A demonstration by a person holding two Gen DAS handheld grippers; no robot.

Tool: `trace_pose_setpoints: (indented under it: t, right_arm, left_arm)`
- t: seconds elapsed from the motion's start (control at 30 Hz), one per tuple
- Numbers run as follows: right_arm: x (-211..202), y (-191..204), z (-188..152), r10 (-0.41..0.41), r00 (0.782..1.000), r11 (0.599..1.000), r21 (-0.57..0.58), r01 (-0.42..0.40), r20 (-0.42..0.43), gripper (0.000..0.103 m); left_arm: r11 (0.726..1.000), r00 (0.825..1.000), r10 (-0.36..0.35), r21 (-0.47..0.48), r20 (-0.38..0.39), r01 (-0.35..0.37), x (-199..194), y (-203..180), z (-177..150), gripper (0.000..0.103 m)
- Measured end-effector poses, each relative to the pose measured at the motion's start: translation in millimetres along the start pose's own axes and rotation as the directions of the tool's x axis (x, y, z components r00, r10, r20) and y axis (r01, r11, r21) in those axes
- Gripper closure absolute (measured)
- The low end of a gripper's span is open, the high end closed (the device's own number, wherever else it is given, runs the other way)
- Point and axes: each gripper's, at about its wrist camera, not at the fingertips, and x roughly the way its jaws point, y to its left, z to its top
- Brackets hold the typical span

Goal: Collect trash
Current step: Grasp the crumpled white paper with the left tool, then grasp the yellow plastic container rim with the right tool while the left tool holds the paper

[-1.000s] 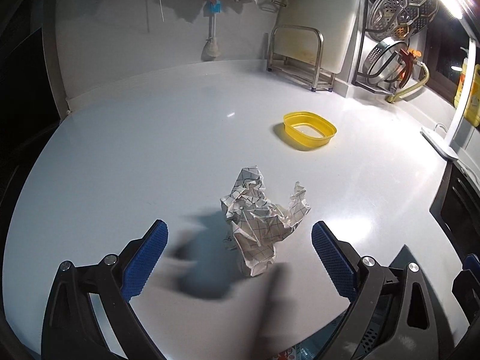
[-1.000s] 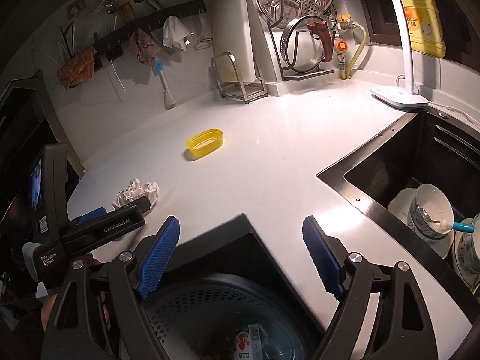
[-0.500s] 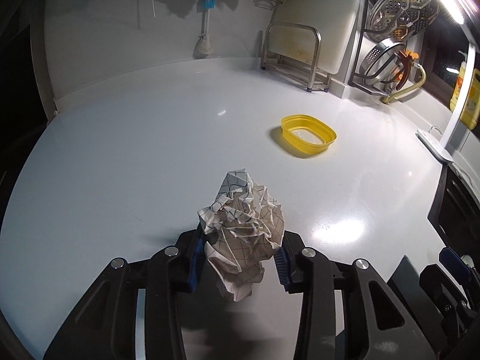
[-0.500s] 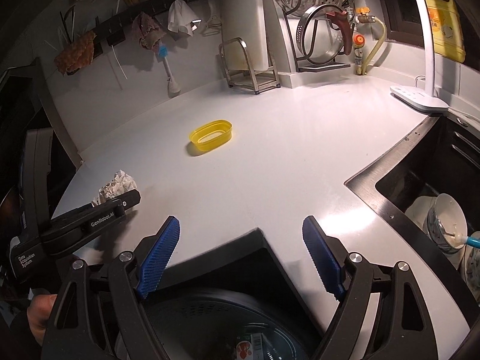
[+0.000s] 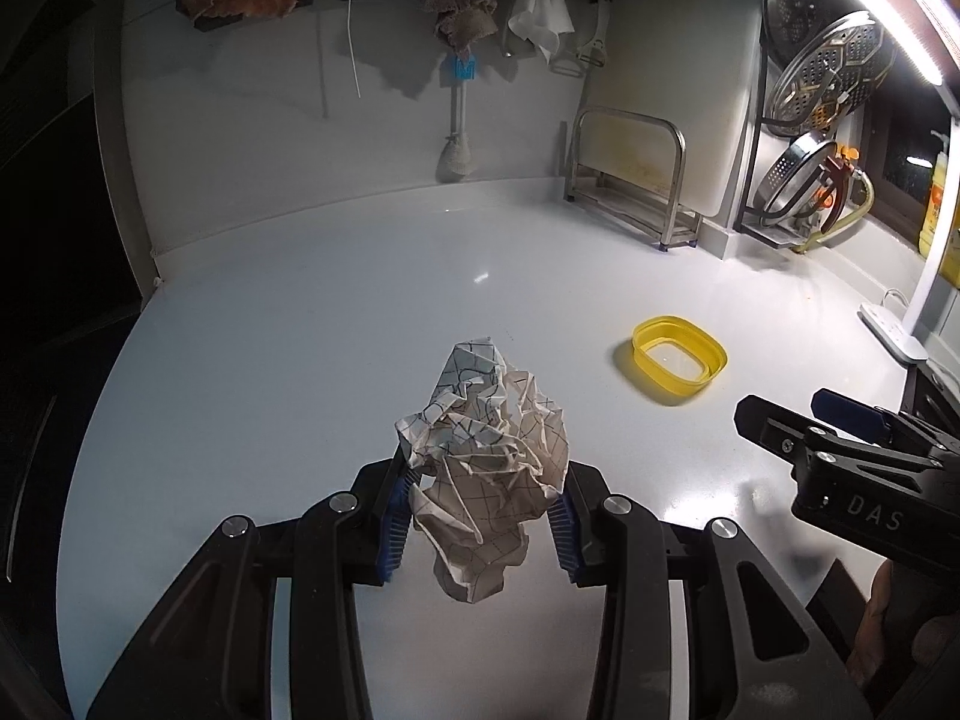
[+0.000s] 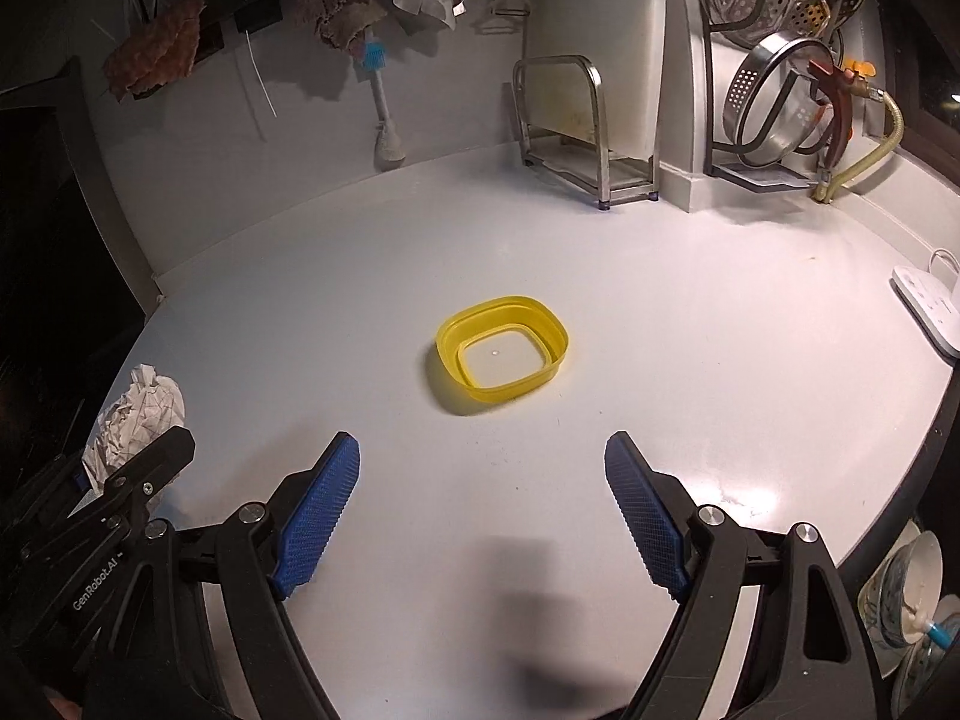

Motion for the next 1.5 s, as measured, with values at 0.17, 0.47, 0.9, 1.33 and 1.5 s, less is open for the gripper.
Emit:
trace_pose_setpoints:
  t: [0.17, 0.47, 0.9, 1.33, 1.5]
  right_arm:
    - [29.4, 6.0, 17.1, -0.034, 0.998, 0.998, -0.057, 0.031, -0.052, 0.023]
    - [72.4, -2.7, 38.2, -0.014, 0.988, 0.998, -0.062, 0.004, -0.154, 0.023]
    - [103.4, 3.0, 49.7, -0.018, 0.976, 0.995, -0.096, -0.003, -0.218, 0.023]
    - [113.5, 14.0, 52.1, -0.057, 0.979, 0.983, -0.183, 0.020, -0.196, 0.031]
    - [110.6, 16.7, 48.9, -0.053, 0.982, 0.981, -0.192, 0.017, -0.183, 0.032]
  left_arm:
    - [1.000, 1.000, -0.018, -0.016, 0.002, 0.018, 2.3, 6.2, 4.5, 0.065]
    - [0.999, 0.999, -0.038, -0.036, -0.004, 0.038, 7.5, 10.6, 8.9, 0.065]
    - [0.998, 0.999, -0.048, -0.040, -0.016, 0.047, 13.7, 9.6, 10.7, 0.065]
    - [0.998, 0.998, -0.051, -0.038, -0.025, 0.050, 16.3, 7.7, 9.1, 0.065]
    - [0.998, 0.998, -0.052, -0.042, -0.031, 0.051, 17.3, 8.7, 7.4, 0.065]
